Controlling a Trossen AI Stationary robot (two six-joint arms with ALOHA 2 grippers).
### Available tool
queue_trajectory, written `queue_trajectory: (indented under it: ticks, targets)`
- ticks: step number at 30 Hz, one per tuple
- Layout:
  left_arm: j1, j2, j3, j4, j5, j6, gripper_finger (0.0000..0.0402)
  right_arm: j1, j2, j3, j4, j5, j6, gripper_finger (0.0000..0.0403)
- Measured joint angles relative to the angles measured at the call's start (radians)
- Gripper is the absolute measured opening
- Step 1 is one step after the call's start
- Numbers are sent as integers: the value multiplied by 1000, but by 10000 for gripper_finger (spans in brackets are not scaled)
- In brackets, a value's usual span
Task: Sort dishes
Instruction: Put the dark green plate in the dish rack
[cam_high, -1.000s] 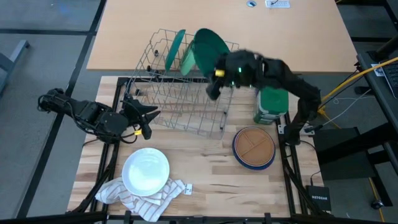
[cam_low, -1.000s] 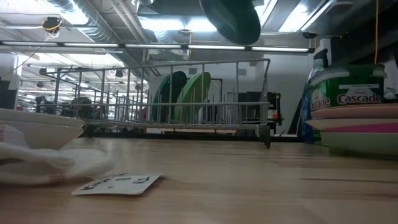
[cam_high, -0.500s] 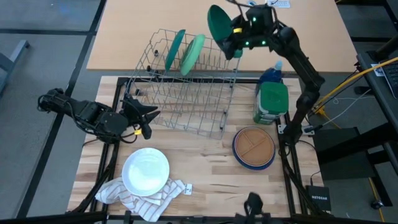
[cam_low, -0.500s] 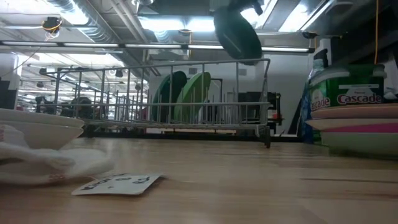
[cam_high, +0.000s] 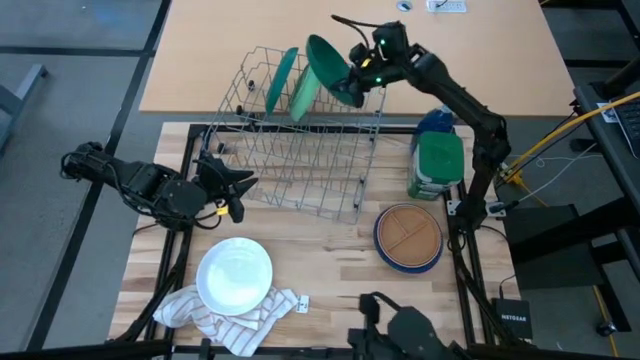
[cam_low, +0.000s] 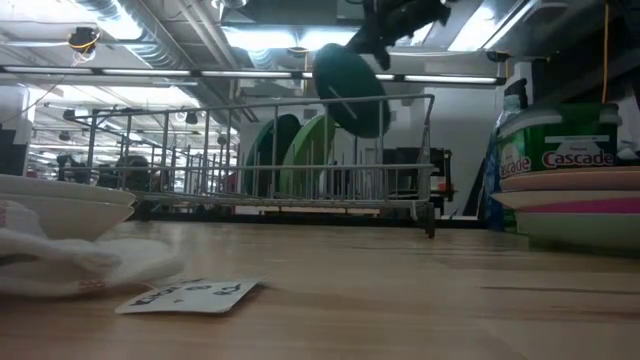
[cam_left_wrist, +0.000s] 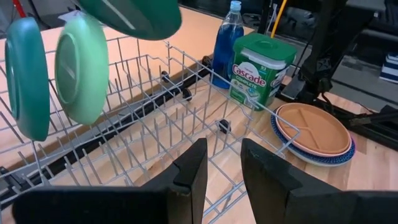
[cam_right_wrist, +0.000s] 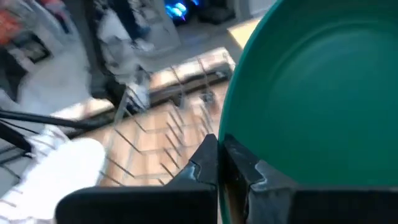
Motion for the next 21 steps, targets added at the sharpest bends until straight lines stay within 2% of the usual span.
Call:
queue_trajectory:
  ticks: [7, 21]
  targets:
    - [0, 0, 0, -5, 0, -10, 88, -3, -6, -109, 187, 7, 10, 6]
    - [1, 0, 0, -5, 0, -10, 88, 0, -6, -289, 656, 57, 315, 6]
